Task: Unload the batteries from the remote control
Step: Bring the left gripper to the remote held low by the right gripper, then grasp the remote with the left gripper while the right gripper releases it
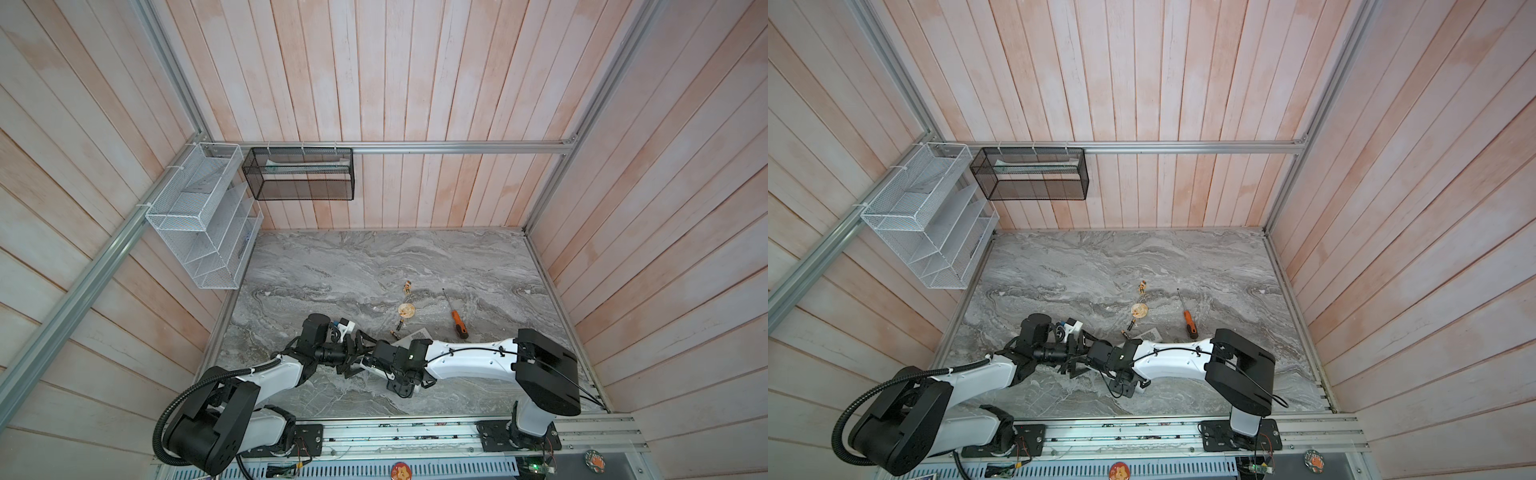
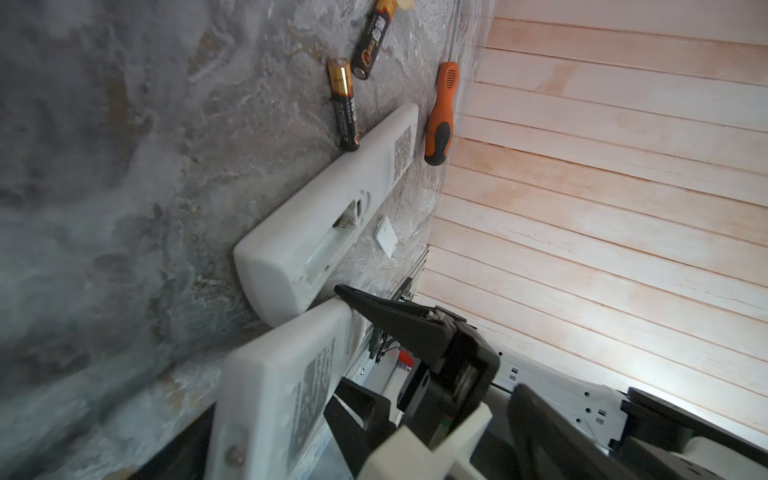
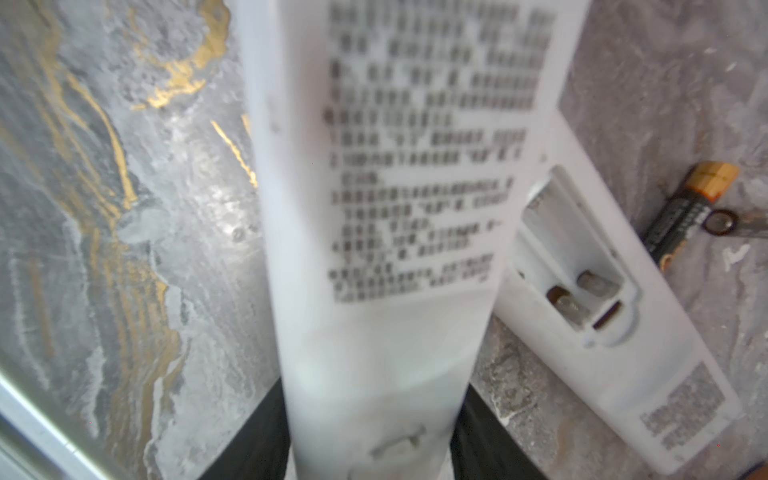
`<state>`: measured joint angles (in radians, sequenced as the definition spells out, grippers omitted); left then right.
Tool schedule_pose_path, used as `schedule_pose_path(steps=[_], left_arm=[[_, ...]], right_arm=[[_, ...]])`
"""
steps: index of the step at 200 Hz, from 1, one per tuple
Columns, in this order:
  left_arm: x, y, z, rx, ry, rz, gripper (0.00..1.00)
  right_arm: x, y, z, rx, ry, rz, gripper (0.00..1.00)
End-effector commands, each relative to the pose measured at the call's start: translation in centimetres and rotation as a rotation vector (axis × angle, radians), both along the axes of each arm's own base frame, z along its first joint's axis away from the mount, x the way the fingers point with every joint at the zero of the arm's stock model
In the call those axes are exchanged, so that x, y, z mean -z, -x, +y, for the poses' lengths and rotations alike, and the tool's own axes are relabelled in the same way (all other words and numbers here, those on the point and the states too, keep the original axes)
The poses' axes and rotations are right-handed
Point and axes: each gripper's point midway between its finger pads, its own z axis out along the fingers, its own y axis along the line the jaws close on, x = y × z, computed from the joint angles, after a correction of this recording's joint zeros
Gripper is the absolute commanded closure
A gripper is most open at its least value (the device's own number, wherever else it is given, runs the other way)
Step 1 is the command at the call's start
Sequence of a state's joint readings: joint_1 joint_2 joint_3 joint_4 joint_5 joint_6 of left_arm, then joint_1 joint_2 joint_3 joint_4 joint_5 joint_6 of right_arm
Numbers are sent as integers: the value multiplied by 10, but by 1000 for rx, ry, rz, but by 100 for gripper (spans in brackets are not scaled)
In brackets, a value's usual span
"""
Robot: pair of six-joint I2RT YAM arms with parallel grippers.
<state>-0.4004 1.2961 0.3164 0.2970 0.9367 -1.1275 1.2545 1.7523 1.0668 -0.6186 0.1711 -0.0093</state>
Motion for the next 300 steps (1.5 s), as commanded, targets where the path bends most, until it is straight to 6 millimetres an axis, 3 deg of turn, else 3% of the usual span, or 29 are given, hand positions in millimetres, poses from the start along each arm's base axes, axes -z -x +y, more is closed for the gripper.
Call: schedule_pose_path(steps=[1, 39, 80, 104, 121, 137, 177, 198, 245, 273, 300], left_arm=[[-3, -1, -2, 5, 23, -28, 0], [5, 2, -1, 11, 13, -15, 0], [15, 8, 1, 26, -11, -4, 10], [15, 9, 1, 32, -10, -9, 25], [15, 10, 2, 40, -15, -15, 41], [16, 11, 2, 47, -22, -18, 48], [10, 8, -1, 64, -12, -42, 81], [0, 4, -2, 69, -7, -80, 88], [-40, -8, -1, 36, 0, -237, 88], [-76, -15, 4, -2, -18, -378, 88], [-106, -35, 23, -94, -143, -529, 88]], right_arm=[[-5, -10, 9, 3, -15, -52, 32], [-21, -14, 10, 39, -65, -85, 26], [-83, -4, 4, 99, -320, -91, 21], [-107, -1, -13, 189, -457, -47, 15], [-117, -6, -27, 272, -541, 9, 15], [-124, -15, -39, 343, -613, 10, 14], [-148, -31, -48, 445, -741, 54, 11], [-153, -42, -53, 506, -758, 95, 11], [-151, -62, -67, 762, -749, 309, 8], [-173, -57, -53, 773, -839, 436, 3], [-198, -74, -47, 774, -922, 393, 2]])
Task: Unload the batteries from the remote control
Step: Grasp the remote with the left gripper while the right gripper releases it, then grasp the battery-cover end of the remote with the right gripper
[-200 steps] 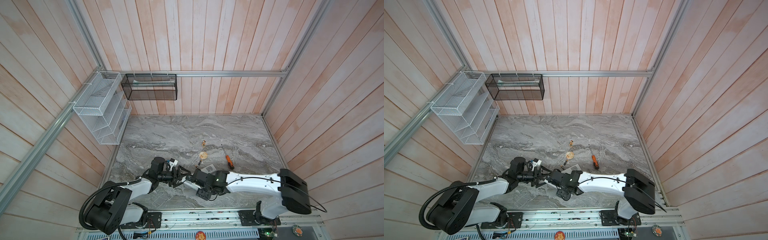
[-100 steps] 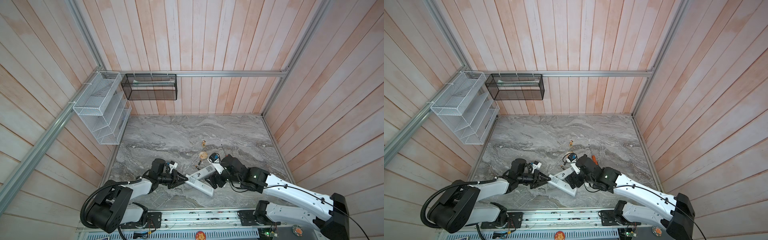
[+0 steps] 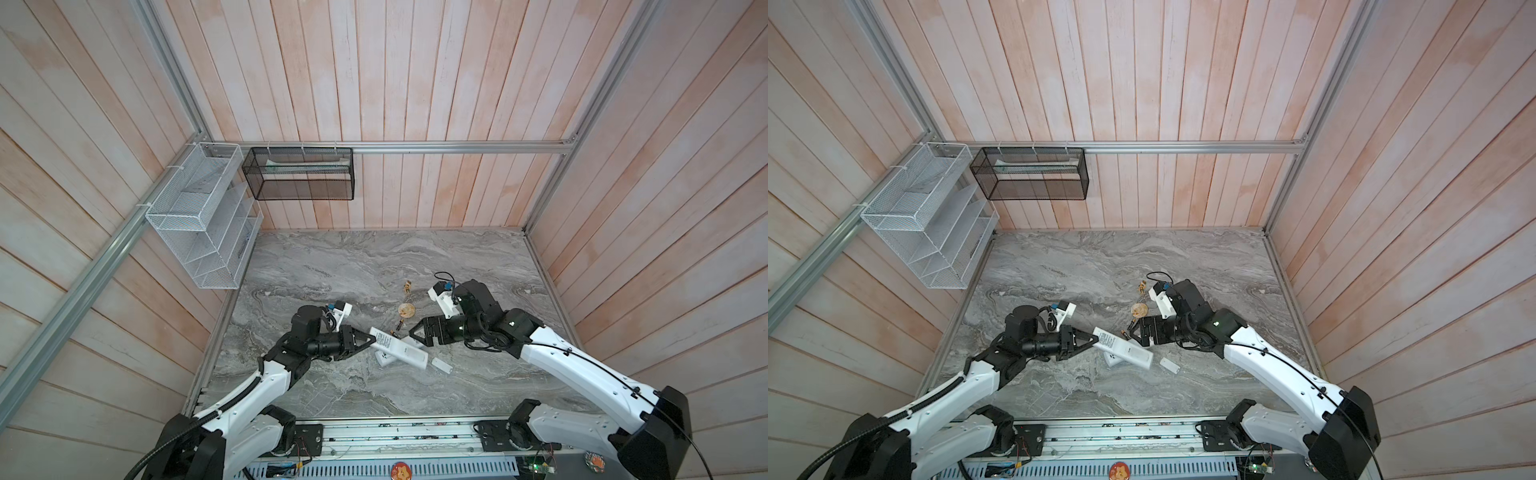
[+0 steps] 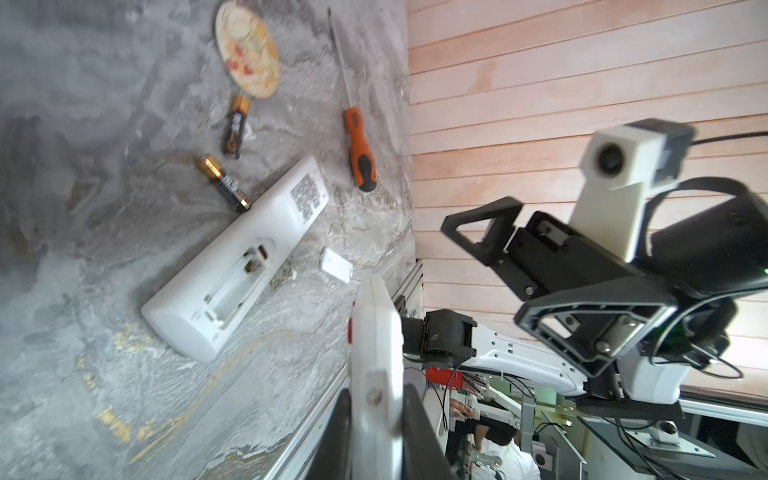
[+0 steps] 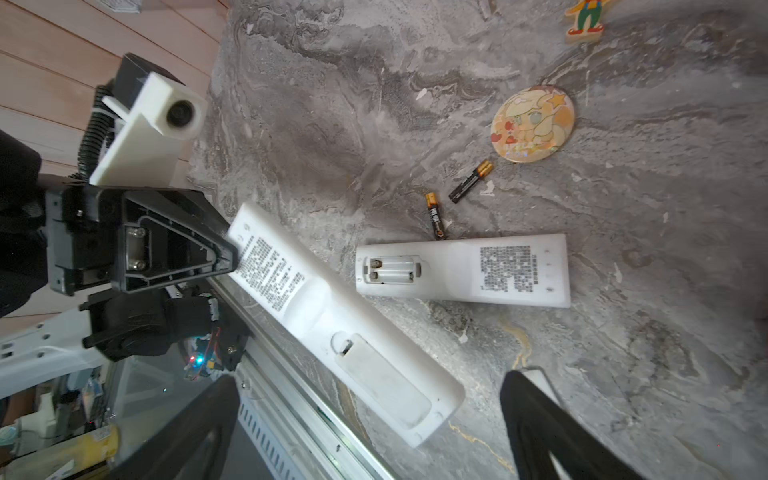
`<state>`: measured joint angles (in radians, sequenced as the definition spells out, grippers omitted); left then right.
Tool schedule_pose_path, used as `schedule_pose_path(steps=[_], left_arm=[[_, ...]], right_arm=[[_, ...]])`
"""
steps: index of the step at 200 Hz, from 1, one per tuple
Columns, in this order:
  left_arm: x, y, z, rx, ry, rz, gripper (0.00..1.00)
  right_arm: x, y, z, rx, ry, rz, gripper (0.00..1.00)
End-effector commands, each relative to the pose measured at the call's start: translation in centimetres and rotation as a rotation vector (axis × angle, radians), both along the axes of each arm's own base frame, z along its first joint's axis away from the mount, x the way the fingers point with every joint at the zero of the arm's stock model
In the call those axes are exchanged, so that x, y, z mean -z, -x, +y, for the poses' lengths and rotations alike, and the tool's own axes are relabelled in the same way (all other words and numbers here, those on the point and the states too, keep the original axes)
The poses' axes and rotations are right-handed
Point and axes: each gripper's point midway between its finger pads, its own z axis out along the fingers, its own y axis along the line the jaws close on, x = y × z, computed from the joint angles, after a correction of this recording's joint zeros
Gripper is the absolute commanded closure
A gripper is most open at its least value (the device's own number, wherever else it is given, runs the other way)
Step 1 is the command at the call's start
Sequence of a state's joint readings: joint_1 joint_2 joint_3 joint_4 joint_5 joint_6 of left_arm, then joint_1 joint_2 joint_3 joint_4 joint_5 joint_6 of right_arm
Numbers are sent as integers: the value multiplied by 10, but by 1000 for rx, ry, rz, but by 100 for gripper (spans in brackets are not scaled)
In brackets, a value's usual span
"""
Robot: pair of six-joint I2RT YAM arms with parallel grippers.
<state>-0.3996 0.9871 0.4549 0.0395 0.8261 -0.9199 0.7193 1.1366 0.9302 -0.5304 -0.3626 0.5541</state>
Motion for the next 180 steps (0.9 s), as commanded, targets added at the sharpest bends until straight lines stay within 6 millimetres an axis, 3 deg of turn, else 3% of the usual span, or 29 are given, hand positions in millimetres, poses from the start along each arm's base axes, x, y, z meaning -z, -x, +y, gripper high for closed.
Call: schedule_pose_path(steps=[1, 20, 45, 70, 88, 135, 180], left_arm=[[-23, -20, 17, -99, -108, -144, 88], [-32, -39, 33, -184, -150, -189, 87], [-20, -66, 58, -285, -280, -217, 87], [-7, -82, 68, -315, -282, -216, 87], [8, -86, 70, -313, -306, -191, 87], [17, -88, 83, -366, -344, -189, 87], [39, -87, 87, -365, -350, -134, 87]], right_arm=[[-33, -6, 10, 15, -105, 8, 2], [-38, -19, 21, 5, -126, 4, 2], [-35, -39, 33, -8, -110, 3, 2], [-24, -62, 38, -12, -81, 17, 2], [-14, -74, 45, -39, -78, 40, 2], [20, -89, 71, -109, -100, 141, 2], [43, -100, 91, -127, -111, 194, 2]])
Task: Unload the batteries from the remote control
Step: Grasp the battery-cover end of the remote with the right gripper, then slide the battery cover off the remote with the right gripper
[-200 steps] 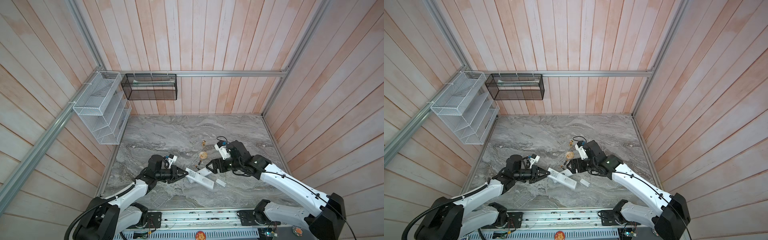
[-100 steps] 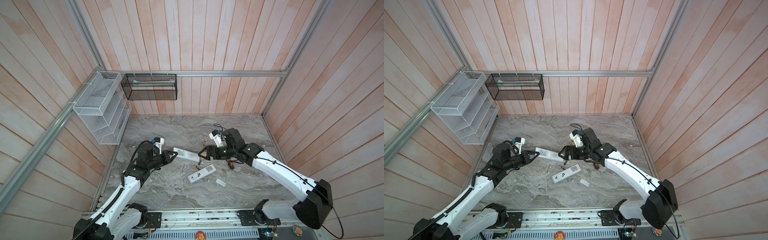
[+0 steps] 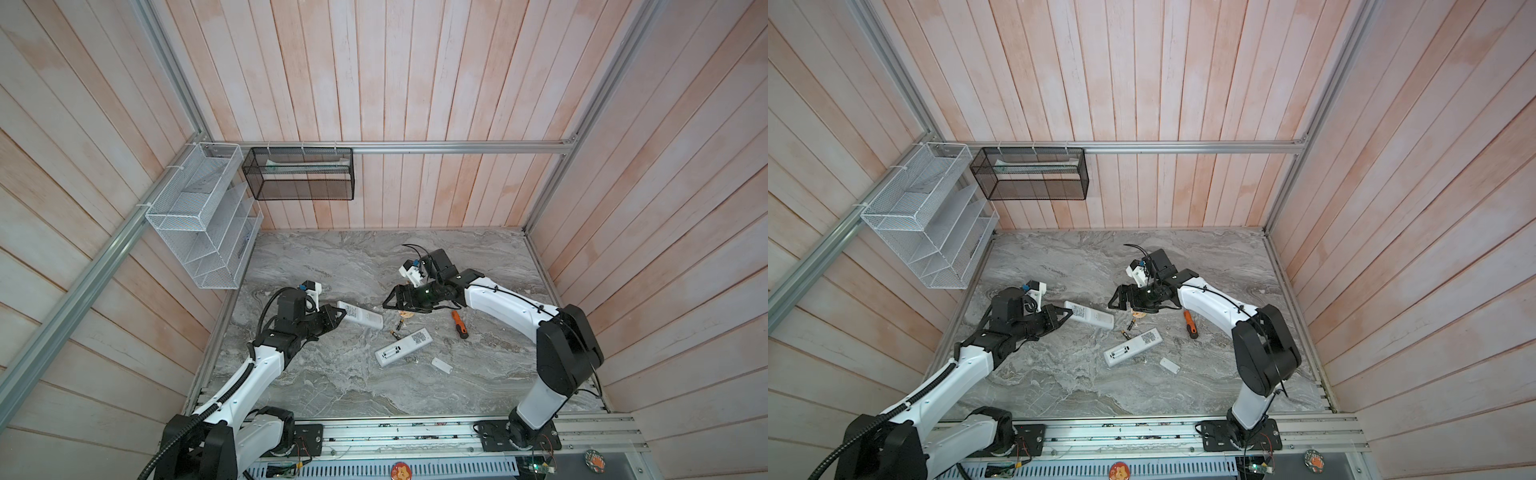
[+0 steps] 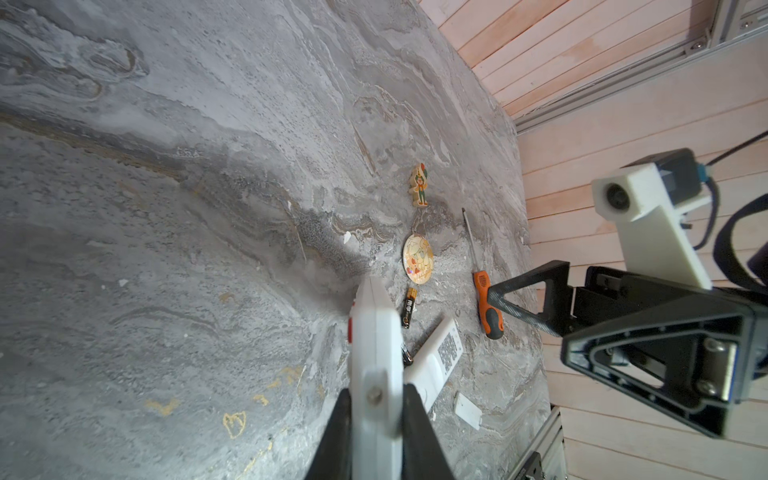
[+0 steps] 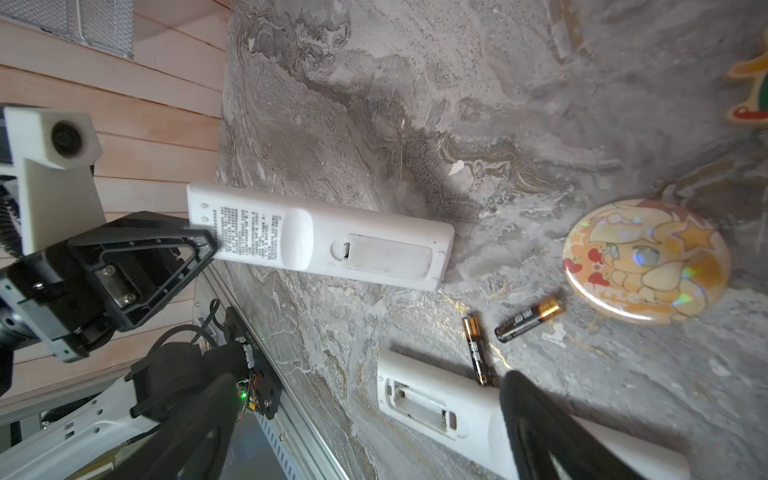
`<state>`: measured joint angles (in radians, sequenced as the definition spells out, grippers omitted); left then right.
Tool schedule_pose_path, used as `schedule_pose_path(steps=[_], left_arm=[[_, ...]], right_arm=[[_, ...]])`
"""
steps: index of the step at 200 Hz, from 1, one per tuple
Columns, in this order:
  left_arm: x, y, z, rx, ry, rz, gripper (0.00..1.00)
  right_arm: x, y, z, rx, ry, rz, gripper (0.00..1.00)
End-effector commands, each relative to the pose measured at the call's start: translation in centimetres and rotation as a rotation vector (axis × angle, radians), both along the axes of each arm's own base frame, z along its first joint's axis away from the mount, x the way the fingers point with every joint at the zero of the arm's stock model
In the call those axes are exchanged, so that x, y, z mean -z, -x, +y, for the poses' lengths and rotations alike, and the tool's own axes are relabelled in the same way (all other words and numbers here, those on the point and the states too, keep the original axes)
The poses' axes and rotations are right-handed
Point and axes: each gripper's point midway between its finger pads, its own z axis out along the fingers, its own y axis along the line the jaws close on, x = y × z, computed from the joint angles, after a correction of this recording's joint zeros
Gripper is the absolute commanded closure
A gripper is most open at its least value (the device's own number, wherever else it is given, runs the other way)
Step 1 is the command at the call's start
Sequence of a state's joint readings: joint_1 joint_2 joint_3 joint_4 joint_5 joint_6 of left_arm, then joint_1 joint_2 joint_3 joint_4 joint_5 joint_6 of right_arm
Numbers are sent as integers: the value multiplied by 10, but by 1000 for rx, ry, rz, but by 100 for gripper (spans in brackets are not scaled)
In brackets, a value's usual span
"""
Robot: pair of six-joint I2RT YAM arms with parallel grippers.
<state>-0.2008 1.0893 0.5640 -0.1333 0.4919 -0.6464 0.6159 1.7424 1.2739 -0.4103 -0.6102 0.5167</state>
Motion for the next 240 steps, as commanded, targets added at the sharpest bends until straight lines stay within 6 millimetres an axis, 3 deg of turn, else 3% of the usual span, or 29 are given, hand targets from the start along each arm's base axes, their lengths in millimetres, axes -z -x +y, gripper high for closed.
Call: schedule_pose_path(steps=[1, 69, 167, 240], left_arm=[[6, -3, 3, -5, -7, -22, 87], [14, -1, 4, -16, 16, -19, 87], [17, 8, 5, -22, 35, -16, 87], [23, 13, 6, -34, 52, -10, 87]], right_arm=[[-7, -4, 18, -41, -58, -7, 2], [34, -4, 33, -48, -16, 86, 2], [57, -17, 51, -11, -27, 131, 4], [76, -13, 60, -1, -2, 174, 6]])
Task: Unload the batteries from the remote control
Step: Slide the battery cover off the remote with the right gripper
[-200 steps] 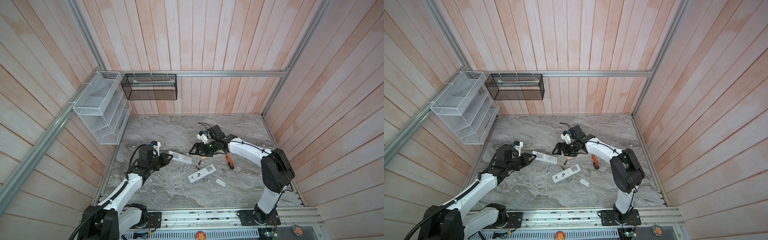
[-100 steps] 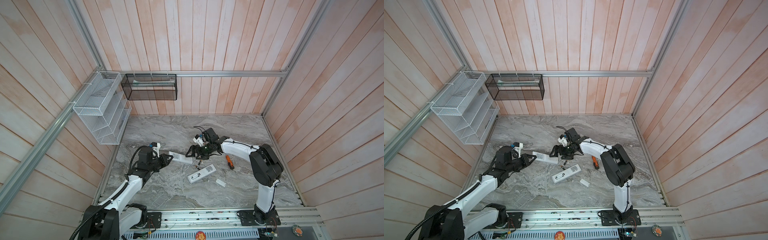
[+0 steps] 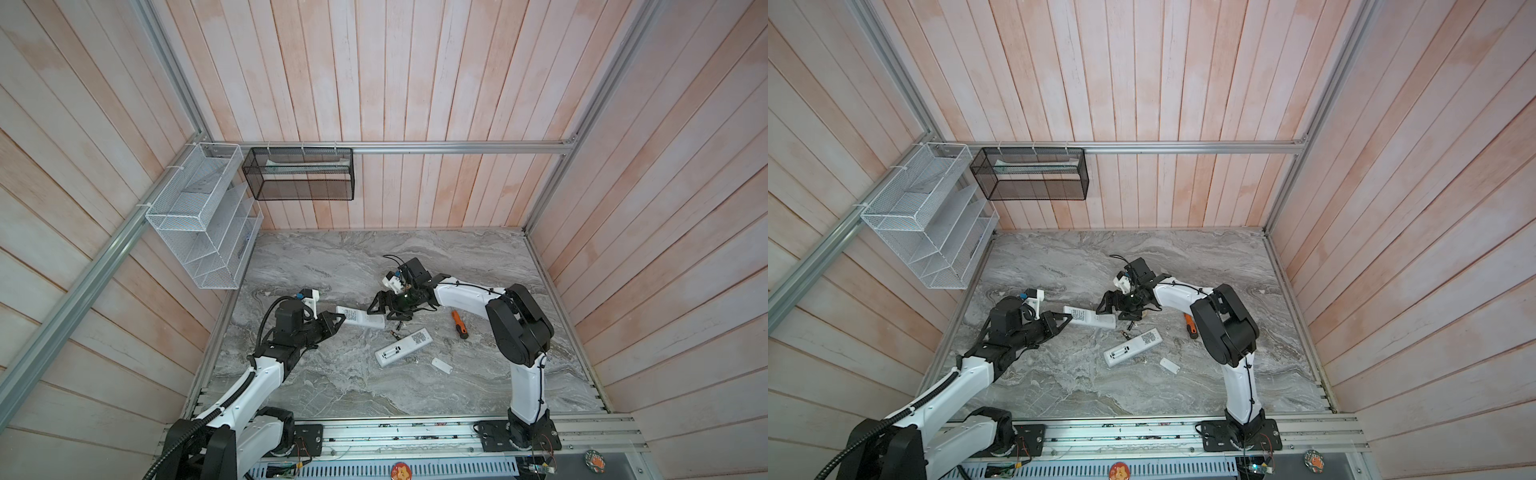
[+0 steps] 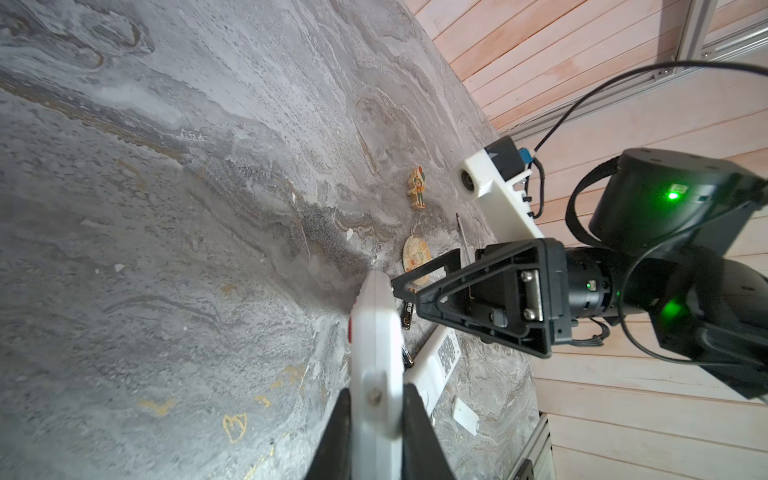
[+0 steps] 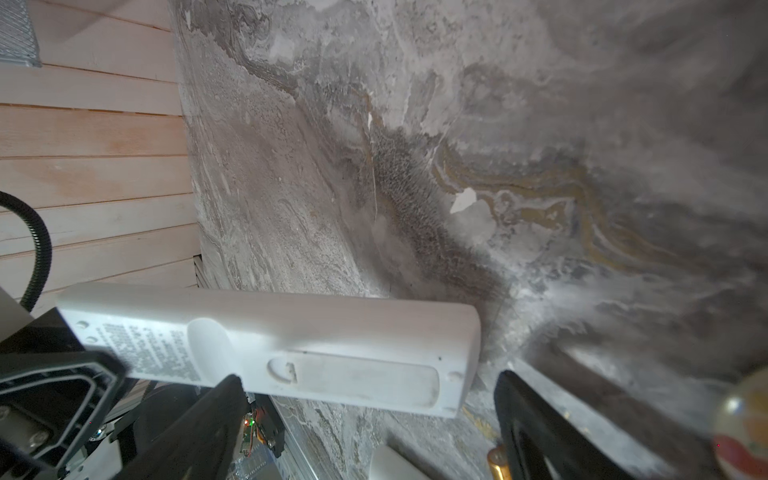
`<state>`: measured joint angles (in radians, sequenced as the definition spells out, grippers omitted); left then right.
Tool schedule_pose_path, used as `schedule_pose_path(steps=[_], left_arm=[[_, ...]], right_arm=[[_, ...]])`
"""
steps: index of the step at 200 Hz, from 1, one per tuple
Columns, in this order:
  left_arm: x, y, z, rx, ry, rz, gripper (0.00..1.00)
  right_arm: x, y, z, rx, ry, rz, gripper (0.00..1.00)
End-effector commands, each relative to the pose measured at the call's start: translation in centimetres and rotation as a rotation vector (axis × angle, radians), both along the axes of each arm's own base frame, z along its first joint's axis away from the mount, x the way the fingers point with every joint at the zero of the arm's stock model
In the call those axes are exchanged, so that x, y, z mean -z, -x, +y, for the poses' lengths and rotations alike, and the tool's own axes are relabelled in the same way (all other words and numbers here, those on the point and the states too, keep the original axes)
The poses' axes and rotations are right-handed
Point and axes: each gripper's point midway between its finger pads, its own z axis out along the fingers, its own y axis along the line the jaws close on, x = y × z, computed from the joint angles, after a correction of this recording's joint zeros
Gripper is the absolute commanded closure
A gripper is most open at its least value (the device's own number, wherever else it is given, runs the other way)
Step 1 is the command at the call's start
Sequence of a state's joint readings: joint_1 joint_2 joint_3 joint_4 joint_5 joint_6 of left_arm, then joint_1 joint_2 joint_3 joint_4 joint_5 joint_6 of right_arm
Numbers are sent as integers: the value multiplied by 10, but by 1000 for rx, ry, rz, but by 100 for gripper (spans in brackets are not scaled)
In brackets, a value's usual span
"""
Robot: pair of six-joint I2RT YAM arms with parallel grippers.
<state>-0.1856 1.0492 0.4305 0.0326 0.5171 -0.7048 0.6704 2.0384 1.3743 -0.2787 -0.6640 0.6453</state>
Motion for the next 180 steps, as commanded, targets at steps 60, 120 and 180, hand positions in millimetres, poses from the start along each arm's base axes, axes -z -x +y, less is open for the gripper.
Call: schedule_pose_path(steps=[60, 120, 180], left_arm=[[12, 8, 3, -7, -4, 24, 87], [13, 10, 4, -13, -1, 22, 87], [14, 10, 4, -13, 2, 24, 87]], right_arm=[[16, -3, 12, 18, 23, 23, 6], [23, 0, 13, 26, 18, 55, 17], [24, 12, 14, 5, 21, 61, 17]])
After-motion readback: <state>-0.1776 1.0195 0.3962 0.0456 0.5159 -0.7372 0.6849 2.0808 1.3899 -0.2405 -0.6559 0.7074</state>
